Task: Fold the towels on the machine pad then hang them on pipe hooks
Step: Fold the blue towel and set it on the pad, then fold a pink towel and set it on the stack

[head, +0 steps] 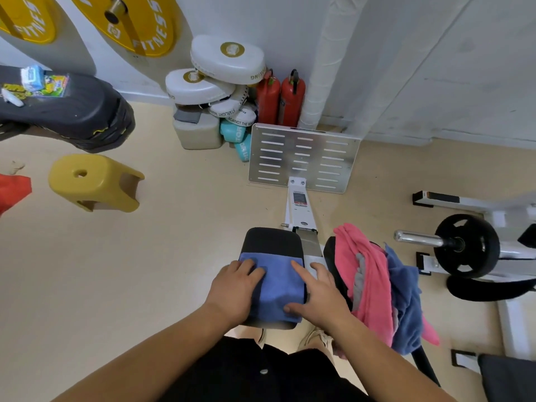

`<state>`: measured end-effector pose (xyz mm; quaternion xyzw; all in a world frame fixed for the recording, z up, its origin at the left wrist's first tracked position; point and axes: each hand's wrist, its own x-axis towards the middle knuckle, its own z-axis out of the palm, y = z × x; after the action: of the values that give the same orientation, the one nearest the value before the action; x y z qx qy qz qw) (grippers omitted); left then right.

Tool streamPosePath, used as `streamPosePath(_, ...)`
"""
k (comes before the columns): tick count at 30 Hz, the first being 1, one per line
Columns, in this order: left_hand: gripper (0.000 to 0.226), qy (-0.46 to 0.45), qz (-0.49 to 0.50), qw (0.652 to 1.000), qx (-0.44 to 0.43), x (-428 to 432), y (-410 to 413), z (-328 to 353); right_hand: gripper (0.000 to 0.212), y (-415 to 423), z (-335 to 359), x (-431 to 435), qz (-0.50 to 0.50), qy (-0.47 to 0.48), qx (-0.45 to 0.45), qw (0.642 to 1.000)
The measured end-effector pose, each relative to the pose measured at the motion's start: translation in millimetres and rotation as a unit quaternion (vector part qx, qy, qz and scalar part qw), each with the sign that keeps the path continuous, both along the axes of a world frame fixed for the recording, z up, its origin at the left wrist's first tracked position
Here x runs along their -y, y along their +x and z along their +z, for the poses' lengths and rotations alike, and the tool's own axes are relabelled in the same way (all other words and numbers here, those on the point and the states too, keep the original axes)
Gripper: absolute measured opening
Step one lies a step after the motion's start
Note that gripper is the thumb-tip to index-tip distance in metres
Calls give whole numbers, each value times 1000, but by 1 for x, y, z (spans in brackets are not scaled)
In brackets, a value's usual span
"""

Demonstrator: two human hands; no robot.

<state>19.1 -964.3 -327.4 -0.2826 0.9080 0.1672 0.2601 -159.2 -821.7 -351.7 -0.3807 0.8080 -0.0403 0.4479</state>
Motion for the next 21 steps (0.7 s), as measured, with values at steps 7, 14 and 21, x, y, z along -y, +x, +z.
streamPosePath(7, 27, 6, -18, 988, -152, -29, -46, 16, 43, -28, 43, -47, -118, -153, -27, 981)
streamPosePath(14, 25, 224, 97, 948, -202, -118, -136, 38, 25, -66, 71, -134, -295, -274, -82, 911)
streamPosePath(21, 19, 179, 260, 935, -162, -172, -195, 28, 41, -122, 65, -188, -200, -171, 16, 965)
